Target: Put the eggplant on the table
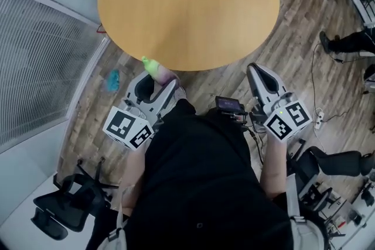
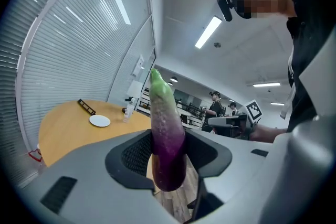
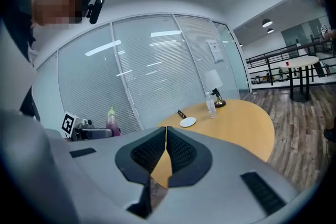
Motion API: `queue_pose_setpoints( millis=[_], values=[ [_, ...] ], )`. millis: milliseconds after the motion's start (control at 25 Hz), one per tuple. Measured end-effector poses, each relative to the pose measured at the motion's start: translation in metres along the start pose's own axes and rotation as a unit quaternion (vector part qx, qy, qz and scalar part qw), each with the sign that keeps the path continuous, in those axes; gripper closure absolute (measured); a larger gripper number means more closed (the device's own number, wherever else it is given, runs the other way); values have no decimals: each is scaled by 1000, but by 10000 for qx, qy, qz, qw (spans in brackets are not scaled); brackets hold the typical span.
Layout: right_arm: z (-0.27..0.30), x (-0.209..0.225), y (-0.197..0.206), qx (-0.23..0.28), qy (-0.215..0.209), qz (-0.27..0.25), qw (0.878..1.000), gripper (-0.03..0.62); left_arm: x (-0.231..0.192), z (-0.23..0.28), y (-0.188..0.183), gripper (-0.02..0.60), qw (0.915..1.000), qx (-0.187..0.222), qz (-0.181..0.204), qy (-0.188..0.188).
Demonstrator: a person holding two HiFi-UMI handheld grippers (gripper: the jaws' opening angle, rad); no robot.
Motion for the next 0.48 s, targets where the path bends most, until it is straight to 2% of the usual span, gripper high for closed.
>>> queue_pose_setpoints(
  millis=[200,480],
  values=[
    [25,-16,-7,-39,78,-43,10000,577,-28,-9,-4,380,9999,9,-64,81],
    [42,-24,-10,-143,160,-31,9998,577,-46,-7,-4,380,9996,-47,-159,213]
  ],
)
Point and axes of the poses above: the fingertips, and each gripper's own axes: z forward along the fingers, x to its right, y out of its underside, the point moved 3 cm from there along -z, backward along the fingers, and after that the axes turned 7 degrees about -x, right-handed, at the moved point
